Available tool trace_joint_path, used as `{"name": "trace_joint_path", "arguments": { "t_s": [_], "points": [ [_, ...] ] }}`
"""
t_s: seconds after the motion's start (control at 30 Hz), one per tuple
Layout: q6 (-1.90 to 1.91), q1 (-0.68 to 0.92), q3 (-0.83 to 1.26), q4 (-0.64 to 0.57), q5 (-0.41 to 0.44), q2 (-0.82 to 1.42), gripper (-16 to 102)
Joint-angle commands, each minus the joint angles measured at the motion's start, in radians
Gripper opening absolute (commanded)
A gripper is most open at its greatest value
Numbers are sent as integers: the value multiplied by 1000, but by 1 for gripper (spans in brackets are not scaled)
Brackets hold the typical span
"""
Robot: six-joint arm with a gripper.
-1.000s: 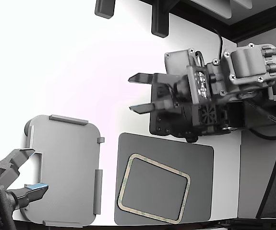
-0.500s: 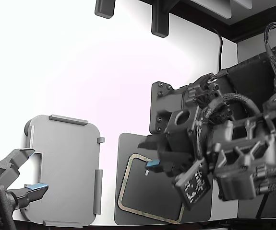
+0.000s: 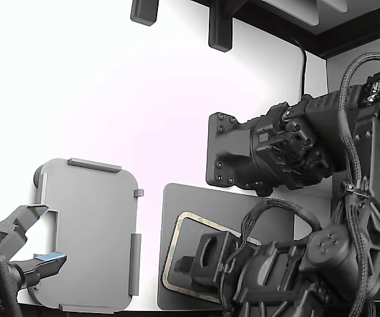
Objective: Move top rectangular frame to the holder.
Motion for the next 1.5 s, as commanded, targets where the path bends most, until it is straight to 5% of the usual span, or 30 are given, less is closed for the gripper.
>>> {"name": "trace_joint_path", "arguments": {
  "t_s": [0.0, 0.2, 0.43, 1.0, 1.47],
  "points": [
    [2, 11, -5, -23, -5, 8, 100],
    [3, 14, 43, -66, -52, -2, 100],
    [-3, 12, 135, -106, -28, 11, 84],
    [-38, -32, 218, -193, -32, 26, 67],
    [-83, -60, 308, -255, -54, 64, 66]
  ]
}}
